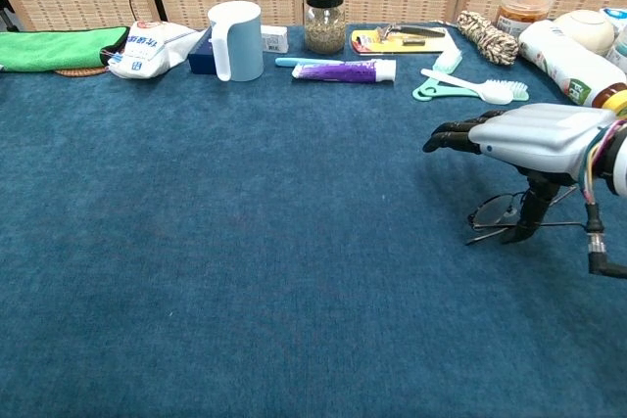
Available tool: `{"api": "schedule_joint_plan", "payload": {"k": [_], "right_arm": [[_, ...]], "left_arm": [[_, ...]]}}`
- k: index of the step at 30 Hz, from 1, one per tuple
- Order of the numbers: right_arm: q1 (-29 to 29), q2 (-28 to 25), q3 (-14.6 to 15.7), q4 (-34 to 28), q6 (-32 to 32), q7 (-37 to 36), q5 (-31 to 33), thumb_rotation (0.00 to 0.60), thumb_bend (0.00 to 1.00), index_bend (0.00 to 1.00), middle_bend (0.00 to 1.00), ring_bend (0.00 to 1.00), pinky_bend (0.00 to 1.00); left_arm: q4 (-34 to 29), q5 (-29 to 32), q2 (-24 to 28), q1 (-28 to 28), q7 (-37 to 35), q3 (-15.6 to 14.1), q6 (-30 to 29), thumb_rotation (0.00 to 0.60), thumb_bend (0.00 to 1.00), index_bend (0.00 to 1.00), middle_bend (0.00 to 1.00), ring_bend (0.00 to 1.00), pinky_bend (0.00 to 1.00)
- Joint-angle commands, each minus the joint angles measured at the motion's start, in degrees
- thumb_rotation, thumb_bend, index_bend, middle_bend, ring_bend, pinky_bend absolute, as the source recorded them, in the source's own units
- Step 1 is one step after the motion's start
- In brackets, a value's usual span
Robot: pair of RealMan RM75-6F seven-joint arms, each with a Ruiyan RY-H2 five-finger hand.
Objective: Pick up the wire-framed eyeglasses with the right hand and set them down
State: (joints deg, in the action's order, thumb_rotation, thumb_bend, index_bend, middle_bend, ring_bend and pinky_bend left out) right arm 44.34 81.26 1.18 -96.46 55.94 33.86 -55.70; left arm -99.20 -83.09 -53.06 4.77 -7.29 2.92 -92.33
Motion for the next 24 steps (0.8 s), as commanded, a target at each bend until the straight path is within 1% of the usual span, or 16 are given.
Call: {"api": "schedule_joint_plan", "payload": {"k": [1, 10, 12, 15, 17, 20, 24], "right_arm": [[-0.2, -0.9, 0.1, 0.2, -0.4, -0.4, -0.5, 0.600, 0.15, 0.00, 0.00, 0.00, 0.00], [-1.0, -3.4, 0.6, 0.3, -1.4, -1.9, -1.7, 0.600, 0.15, 0.00, 0.00, 0.00, 0.00], [-1.4, -4.3, 0.7, -0.3, -1.5, -2.5, -2.0, 0.600, 0.15, 0.00, 0.00, 0.00, 0.00], [-1.9, -7.0, 0.0, -2.3, -1.1, -4.4, -3.0, 0.600, 0.15, 0.00, 0.00, 0.00, 0.00], [-2.1, -8.0, -0.6, -3.1, -0.9, -5.6, -3.8, 0.600, 0.15, 0.02, 0.00, 0.00, 0.00], [-2.5, -9.4, -2.1, -4.3, -0.3, -8.3, -5.3, 0.600, 0.15, 0.08, 0.00, 0.00, 0.00], [-2.6, -9.4, -3.3, -4.0, 0.1, -9.6, -6.2, 0.600, 0.15, 0.13, 0.00, 0.00, 0.00]], "left_arm": [[-0.2, -0.1, 0.0, -0.1, 0.2, 0.0, 0.0, 0.541, 0.37, 0.10, 0.00, 0.00, 0.00], [-0.8, -0.3, 0.1, -0.2, 0.8, 0.1, -0.1, 0.541, 0.37, 0.10, 0.00, 0.00, 0.00], [-0.9, -0.3, 0.1, -0.2, 0.8, 0.1, -0.2, 0.540, 0.37, 0.10, 0.00, 0.00, 0.00], [-0.9, -0.5, -0.1, -0.4, 0.9, 0.0, 0.0, 0.541, 0.37, 0.10, 0.00, 0.00, 0.00], [-0.9, -0.5, -0.1, -0.4, 0.8, 0.0, 0.0, 0.541, 0.37, 0.10, 0.00, 0.00, 0.00], [-0.8, -0.4, -0.1, -0.4, 0.7, 0.0, 0.1, 0.541, 0.37, 0.10, 0.00, 0.00, 0.00], [-0.6, -0.4, -0.2, -0.4, 0.6, 0.0, 0.1, 0.542, 0.37, 0.10, 0.00, 0.00, 0.00]]}}
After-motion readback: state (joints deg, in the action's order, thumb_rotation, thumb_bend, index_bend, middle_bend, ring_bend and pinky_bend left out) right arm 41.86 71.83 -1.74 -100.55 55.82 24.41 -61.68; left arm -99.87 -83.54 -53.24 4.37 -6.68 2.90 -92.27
